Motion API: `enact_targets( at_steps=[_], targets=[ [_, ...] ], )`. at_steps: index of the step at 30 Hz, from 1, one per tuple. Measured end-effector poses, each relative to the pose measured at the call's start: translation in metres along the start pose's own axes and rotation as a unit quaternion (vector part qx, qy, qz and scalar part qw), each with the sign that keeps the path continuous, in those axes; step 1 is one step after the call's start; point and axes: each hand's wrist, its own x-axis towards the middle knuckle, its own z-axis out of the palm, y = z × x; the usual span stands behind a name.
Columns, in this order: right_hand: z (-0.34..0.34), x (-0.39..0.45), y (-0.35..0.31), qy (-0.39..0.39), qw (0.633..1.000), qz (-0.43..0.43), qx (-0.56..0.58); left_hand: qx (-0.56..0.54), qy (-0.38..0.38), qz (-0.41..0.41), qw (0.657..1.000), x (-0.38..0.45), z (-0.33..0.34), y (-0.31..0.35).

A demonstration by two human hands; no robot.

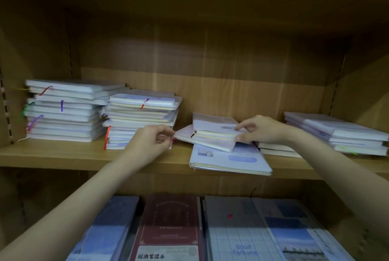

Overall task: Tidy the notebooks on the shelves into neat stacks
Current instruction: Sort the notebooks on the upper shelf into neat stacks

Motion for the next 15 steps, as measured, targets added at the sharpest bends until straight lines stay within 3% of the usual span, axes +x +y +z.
enact_targets(
  at_steps=[3,6,10,15],
  targets=[
    [0.001,0.004,-0.015,-0.047,0.998,0.009,-0.027,-0.041,-0.011,-0.028,0.999,0.001,0.001,0.001],
    [0.001,0.007,-0.016,-0.030,0.998,-0.004,-0.049,-0.029,-0.028,-0.019,0.999,-0.001,-0.001,0.000],
    [-0.010,0.003,-0.014,-0.111,0.991,-0.004,-0.076,-0.021,-0.032,-0.014,0.999,-0.002,-0.002,-0.004],
    [0.002,-0.002,-0.019,-0.026,0.982,-0.049,-0.181,-0.004,-0.018,0.006,1.000,-0.002,0.003,0.005]
  ],
)
